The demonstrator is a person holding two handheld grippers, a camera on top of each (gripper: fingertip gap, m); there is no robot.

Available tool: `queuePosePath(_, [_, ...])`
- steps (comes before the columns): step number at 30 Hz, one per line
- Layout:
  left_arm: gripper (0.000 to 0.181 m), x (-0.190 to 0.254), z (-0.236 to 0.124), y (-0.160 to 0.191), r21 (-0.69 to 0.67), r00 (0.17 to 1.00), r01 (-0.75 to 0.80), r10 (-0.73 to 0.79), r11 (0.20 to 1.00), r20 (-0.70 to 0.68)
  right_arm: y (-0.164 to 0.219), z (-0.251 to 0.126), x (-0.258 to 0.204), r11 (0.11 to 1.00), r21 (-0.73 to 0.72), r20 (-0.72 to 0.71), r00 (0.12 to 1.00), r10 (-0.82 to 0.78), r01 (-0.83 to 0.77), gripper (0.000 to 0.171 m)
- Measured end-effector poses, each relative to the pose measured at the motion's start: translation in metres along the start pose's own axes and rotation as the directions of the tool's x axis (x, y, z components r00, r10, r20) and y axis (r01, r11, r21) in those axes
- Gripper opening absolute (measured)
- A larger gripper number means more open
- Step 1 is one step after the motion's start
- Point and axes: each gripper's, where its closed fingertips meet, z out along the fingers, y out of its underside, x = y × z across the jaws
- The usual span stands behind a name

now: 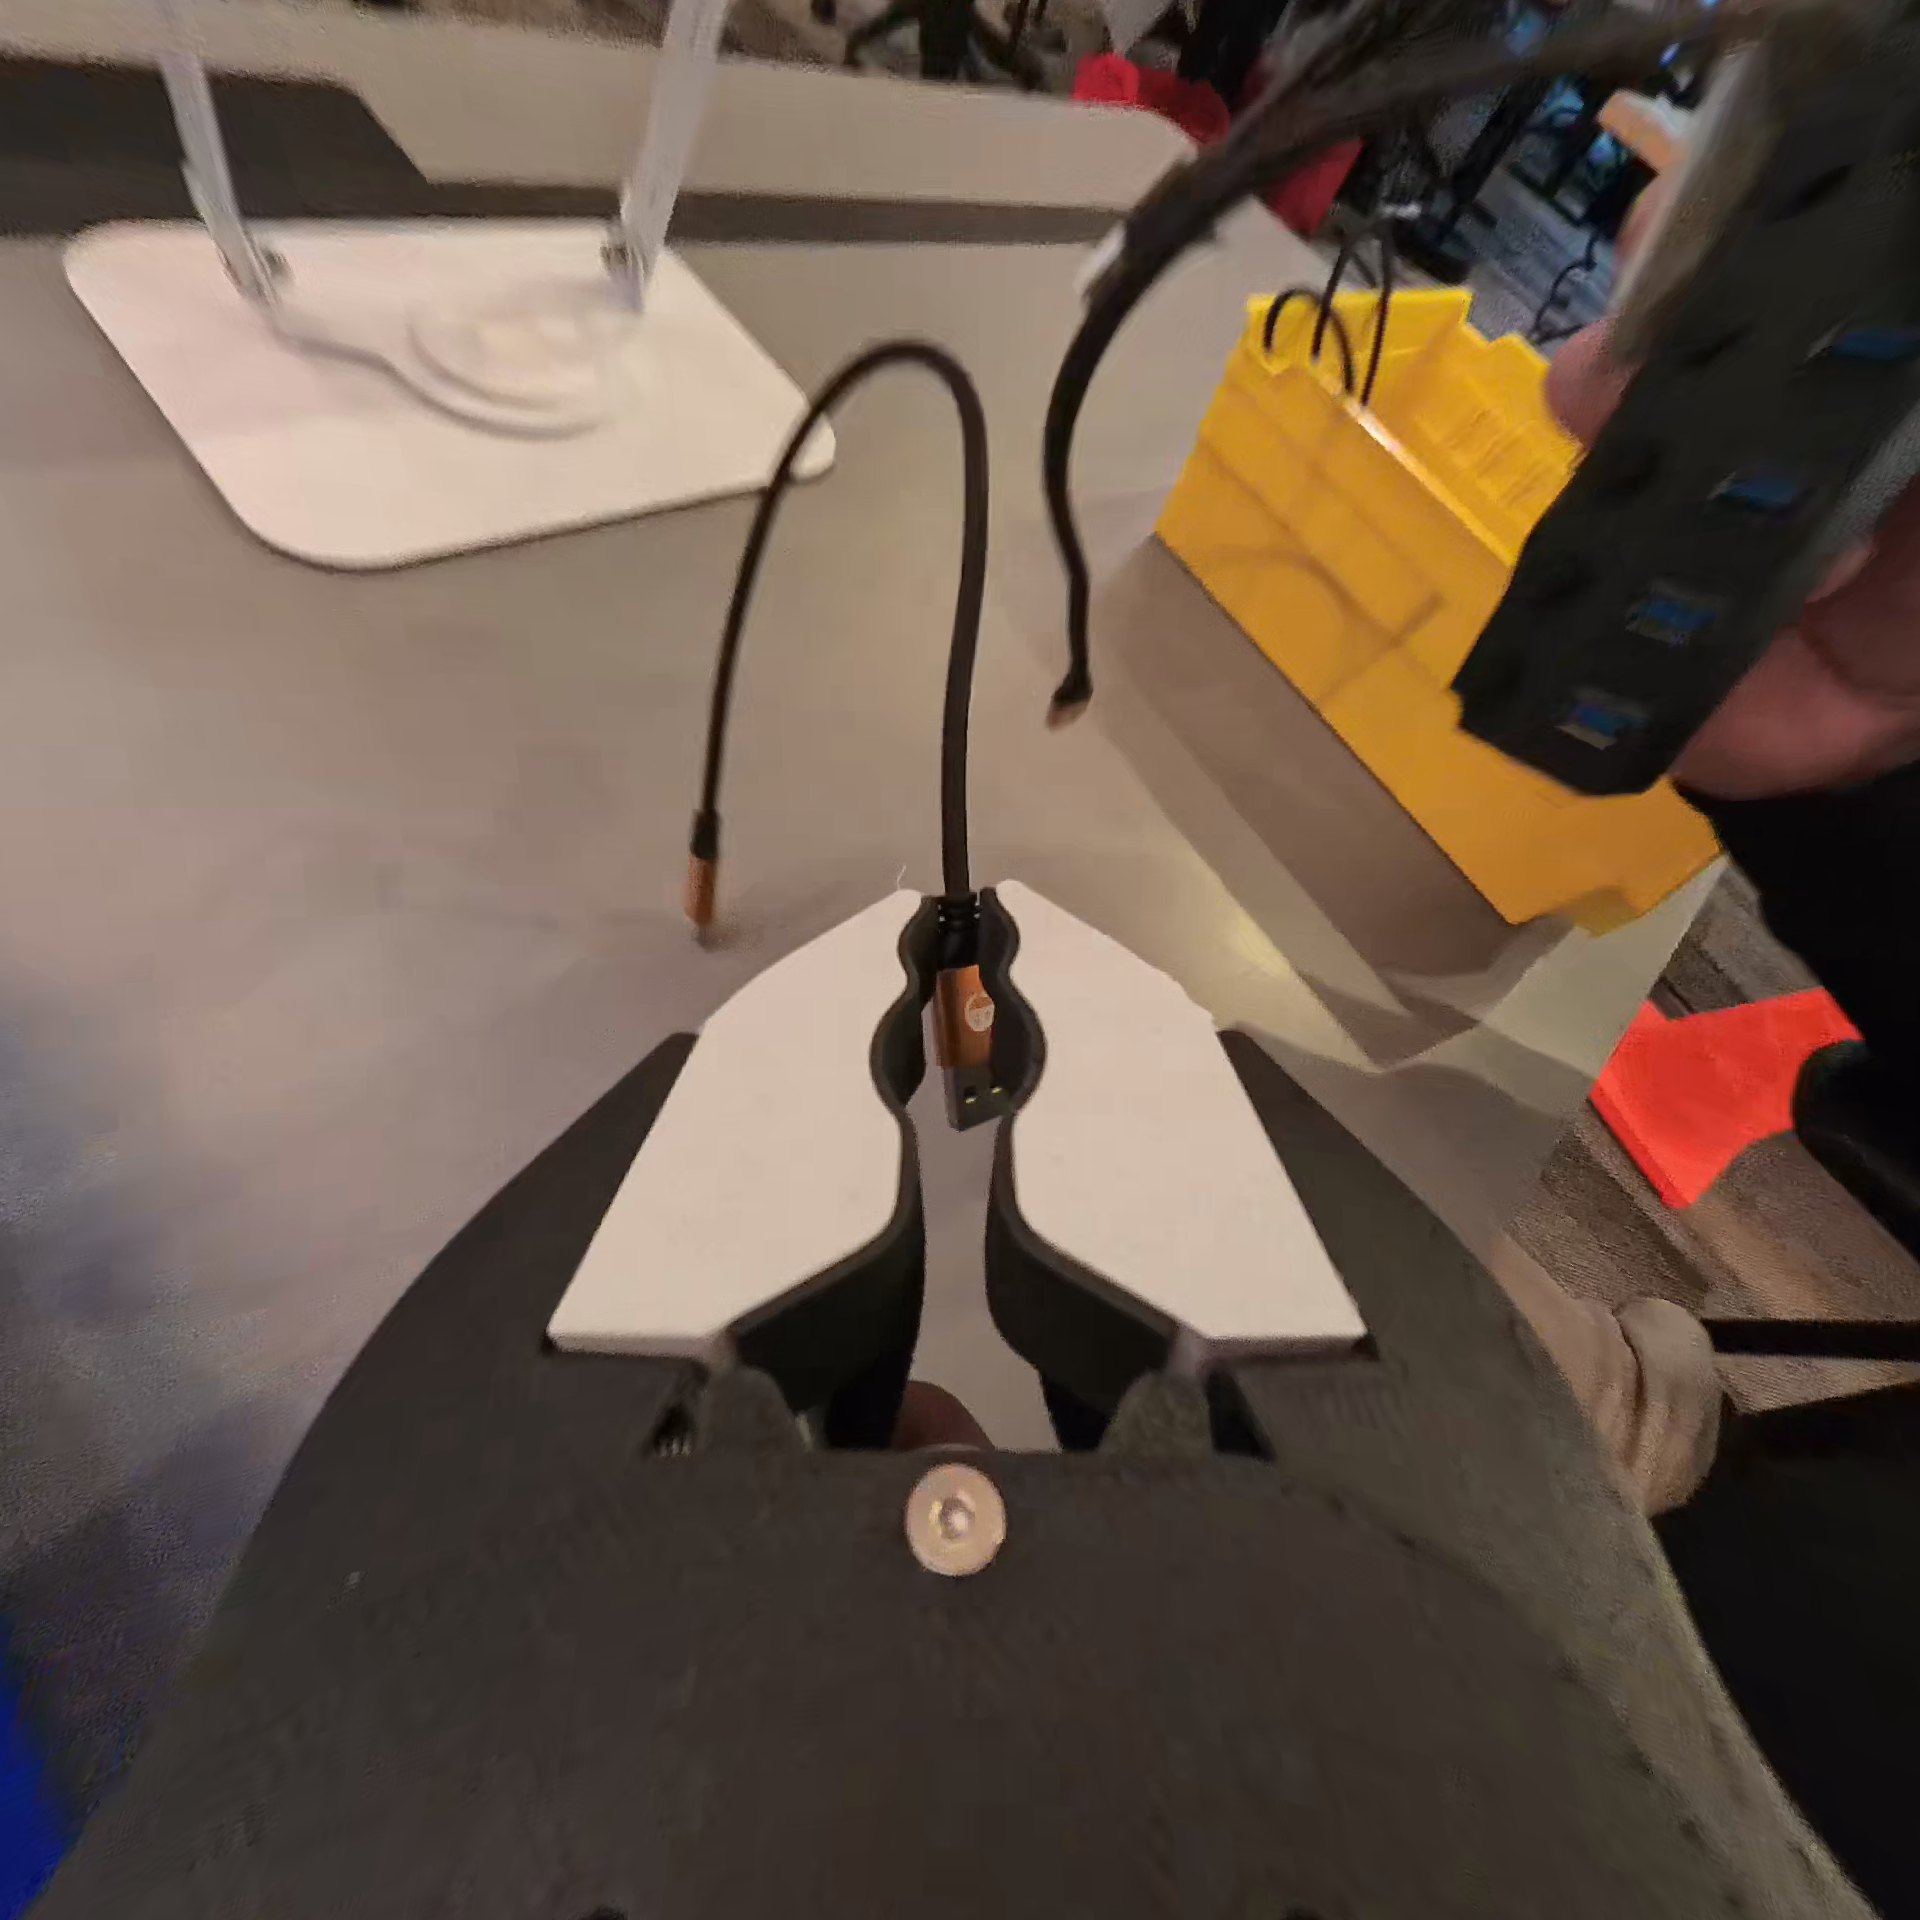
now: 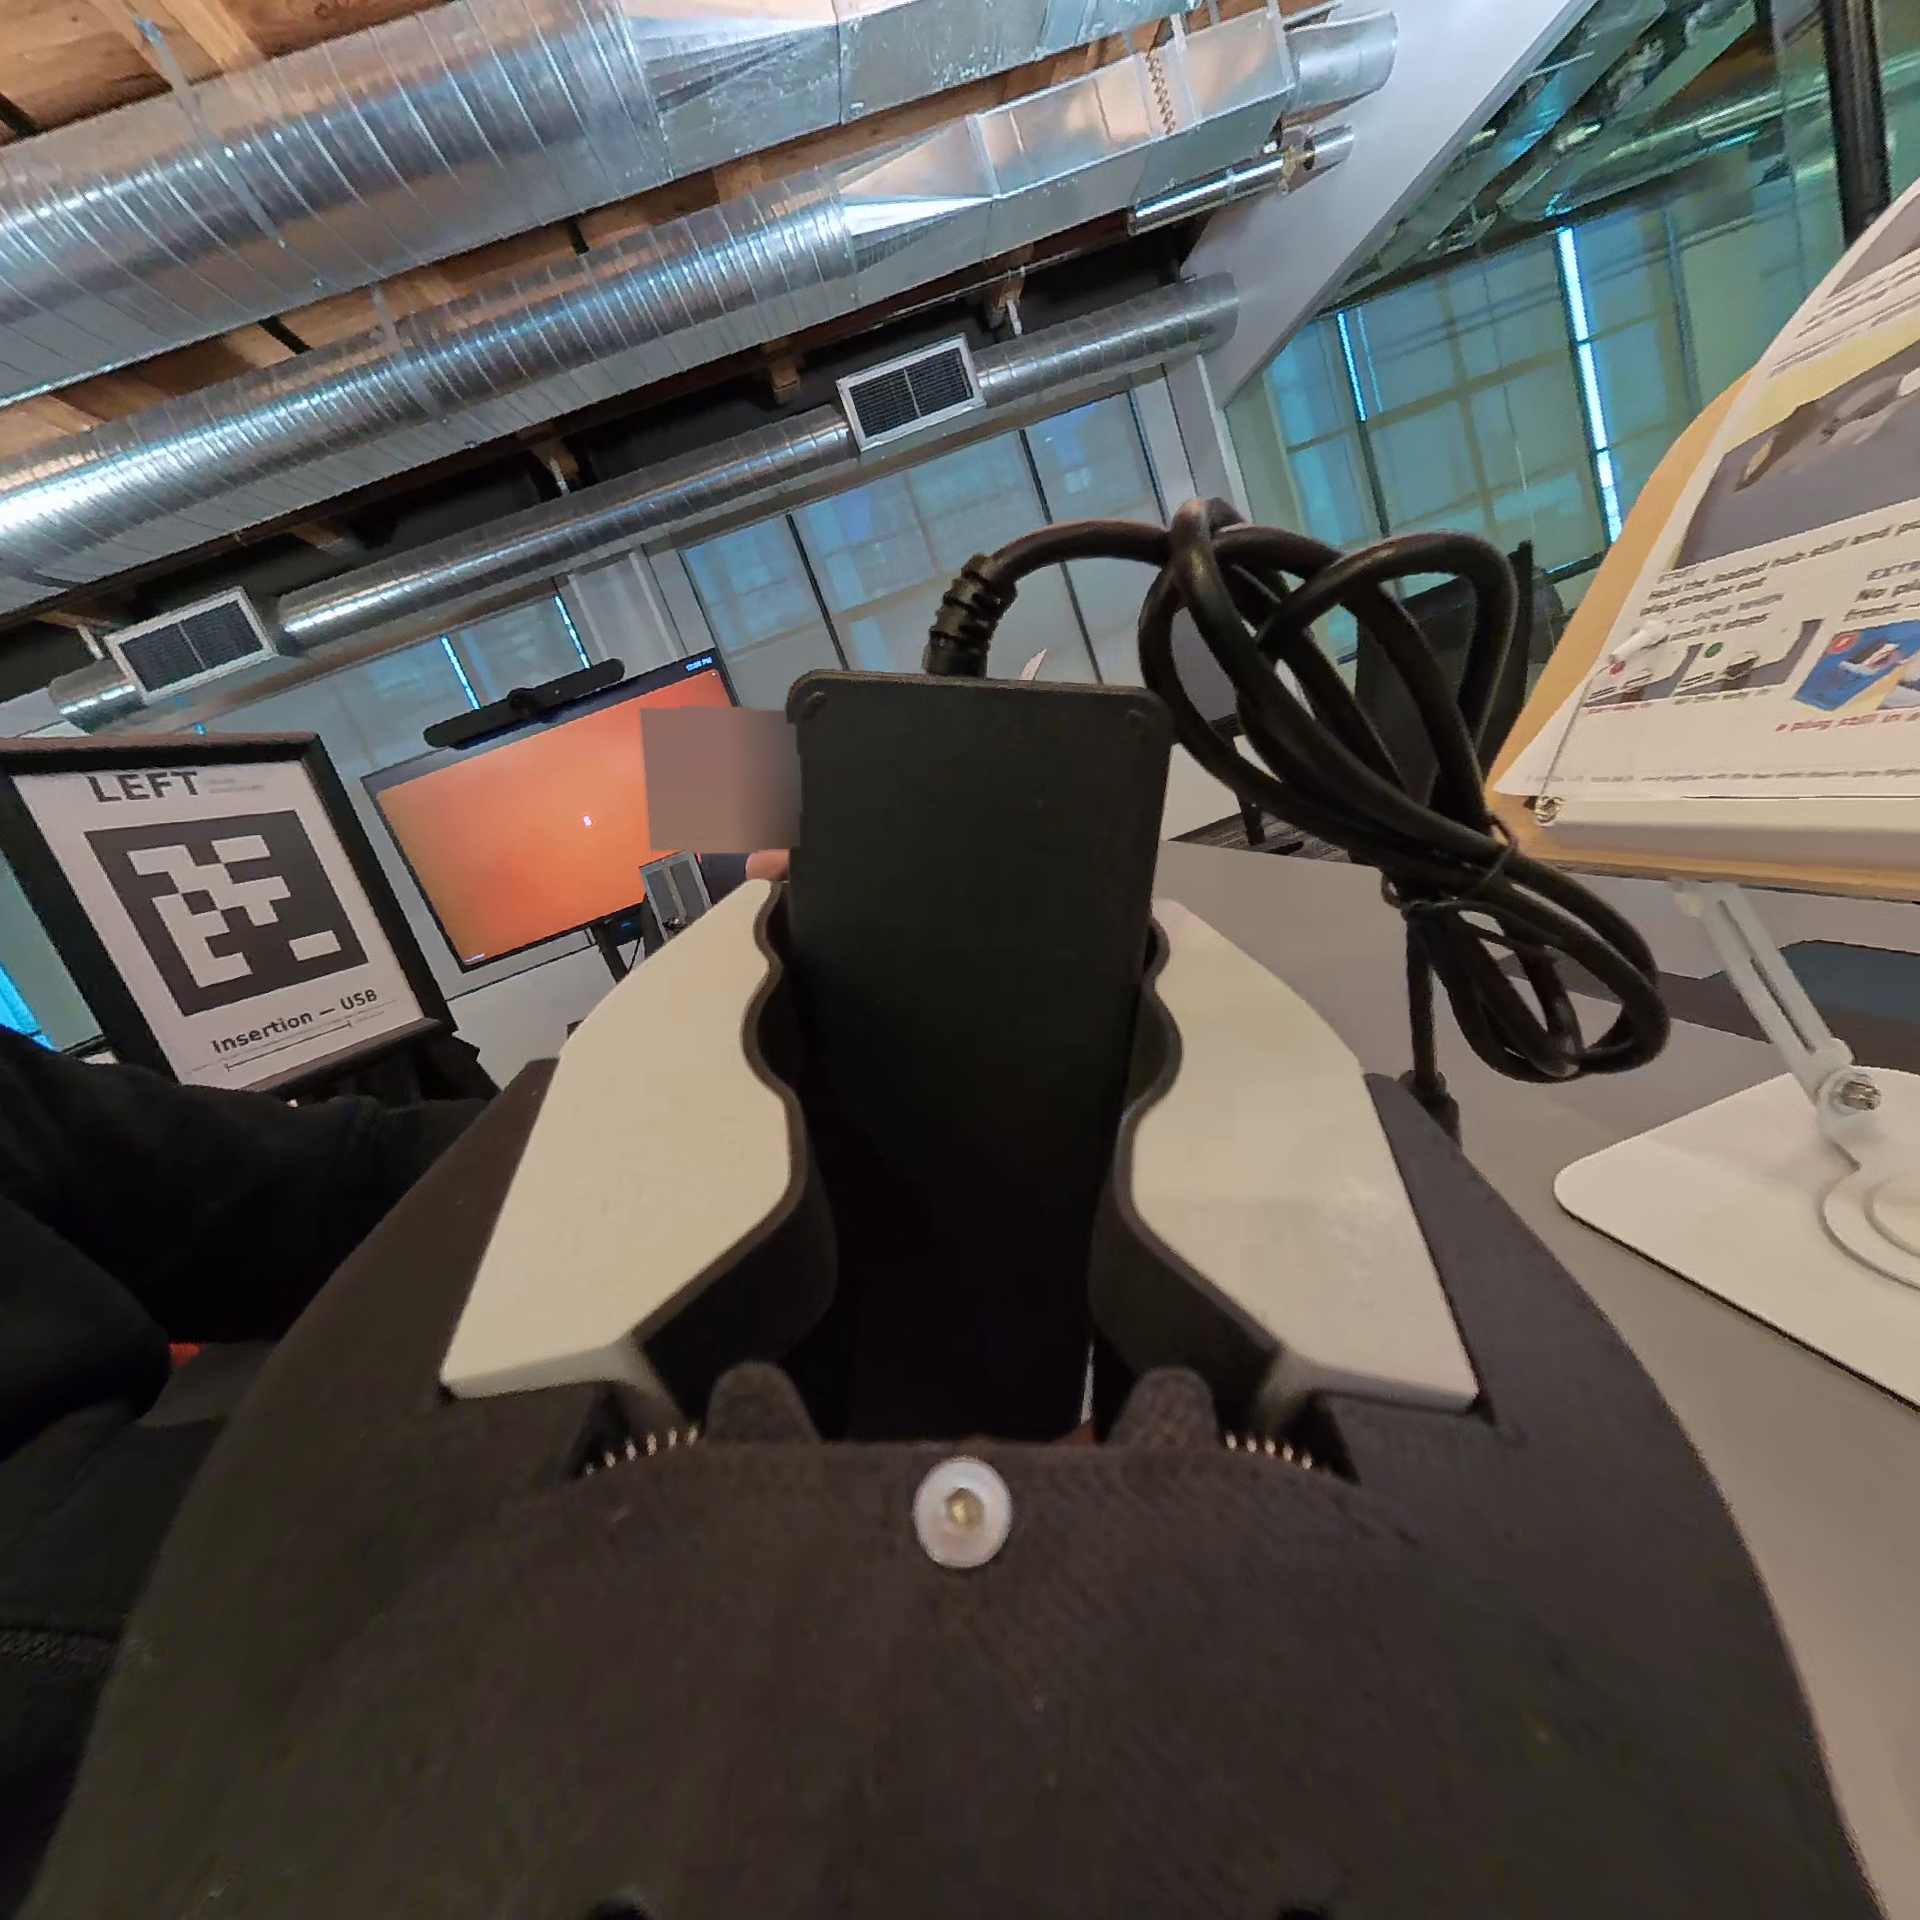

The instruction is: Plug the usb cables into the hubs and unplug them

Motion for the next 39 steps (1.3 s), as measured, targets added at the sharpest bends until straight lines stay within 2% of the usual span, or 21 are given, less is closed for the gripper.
queuePosePath(4, [0.008, -0.003, 0.025, 0.038, -0.095, 0.991, 0.127, -0.129, 0.987, -0.018, -0.003, -0.003, 0.004, 1.0, 0.009, -0.012, 1.0, 0.0, 0.0, 0.06])
queuePosePath(6, [0.012, -0.002, 0.023, 0.04, -0.105, 0.994, 0.108, -0.11, 0.989, -0.016, -0.003, -0.003, 0.003, 1.0, 0.01, -0.01, 1.0, -0.003, 0.003, 0.06])
queuePosePath(9, [0.022, 0.0, 0.01, 0.026, -0.091, 1.0, -0.015, 0.015, 0.996, 0.002, -0.003, -0.004, 0.004, 1.0, 0.008, -0.015, 1.0, -0.011, 0.011, 0.061])
queuePosePath(11, [0.016, 0.005, 0.002, 0.026, -0.178, 0.981, -0.196, 0.192, 0.964, -0.036, -0.004, -0.004, 0.005, 1.0, 0.013, -0.015, 1.0, -0.01, 0.01, 0.061])
queuePosePath(12, [0.015, 0.01, -0.001, 0.031, -0.253, 0.951, -0.31, 0.295, 0.917, -0.095, -0.004, -0.004, 0.005, 1.0, 0.015, -0.016, 1.0, -0.008, 0.008, 0.061])
queuePosePath(13, [0.013, 0.01, -0.004, 0.035, -0.315, 0.897, -0.442, 0.423, 0.84, -0.132, -0.003, -0.004, 0.006, 1.0, 0.016, -0.017, 1.0, -0.008, 0.008, 0.061])
queuePosePath(14, [0.011, 0.007, -0.006, 0.036, -0.348, 0.805, -0.588, 0.572, 0.73, -0.161, -0.004, -0.004, 0.006, 1.0, 0.017, -0.018, 1.0, -0.009, 0.009, 0.061])
queuePosePath(16, [0.01, 0.008, -0.004, 0.037, -0.329, 0.507, -0.846, 0.823, 0.419, -0.255, -0.004, -0.003, 0.005, 1.0, 0.018, -0.017, 1.0, -0.013, 0.013, 0.06])
queuePosePath(18, [0.012, -0.004, 0.001, 0.046, -0.328, 0.196, -0.942, 0.909, 0.071, -0.367, -0.005, -0.004, 0.004, 1.0, 0.021, -0.018, 1.0, -0.018, 0.019, 0.061])
queuePosePath(19, [0.017, -0.006, 0.006, 0.05, -0.302, 0.115, -0.953, 0.904, -0.016, -0.412, -0.006, -0.004, 0.004, 1.0, 0.023, -0.019, 1.0, -0.02, 0.021, 0.061])
queuePosePath(23, [0.045, -0.005, 0.027, 0.06, -0.203, -0.089, -0.955, 0.863, -0.216, -0.498, -0.009, -0.007, 0.005, 0.999, 0.03, -0.027, 0.999, -0.025, 0.026, 0.061])
queuePosePath(25, [0.049, -0.016, 0.033, 0.068, -0.176, -0.213, -0.922, 0.83, -0.346, -0.516, -0.01, -0.009, 0.007, 0.999, 0.037, -0.03, 0.999, -0.022, 0.023, 0.061])
queuePosePath(28, [0.045, -0.025, 0.04, 0.082, -0.109, -0.355, -0.881, 0.794, -0.461, -0.494, -0.011, -0.011, 0.009, 0.999, 0.042, -0.03, 0.999, -0.018, 0.02, 0.061])
queuePosePath(29, [0.038, -0.02, 0.043, 0.084, -0.071, -0.396, -0.875, 0.794, -0.478, -0.461, -0.011, -0.011, 0.01, 0.999, 0.045, -0.029, 0.999, -0.015, 0.017, 0.06])
queuePosePath(32, [0.038, -0.001, 0.048, 0.084, -0.007, -0.479, -0.853, 0.788, -0.522, -0.388, -0.01, -0.011, 0.012, 0.999, 0.045, -0.029, 1.0, -0.012, 0.013, 0.061])
queuePosePath(36, [0.023, -0.001, 0.055, 0.087, -0.017, -0.531, -0.815, 0.758, -0.579, -0.38, -0.009, -0.011, 0.012, 0.999, 0.043, -0.032, 0.999, -0.01, 0.012, 0.061])
queuePosePath(39, [0.004, 0.003, 0.062, 0.092, -0.013, -0.511, -0.836, 0.785, -0.549, -0.349, -0.01, -0.011, 0.012, 0.999, 0.043, -0.031, 0.999, -0.014, 0.015, 0.061])
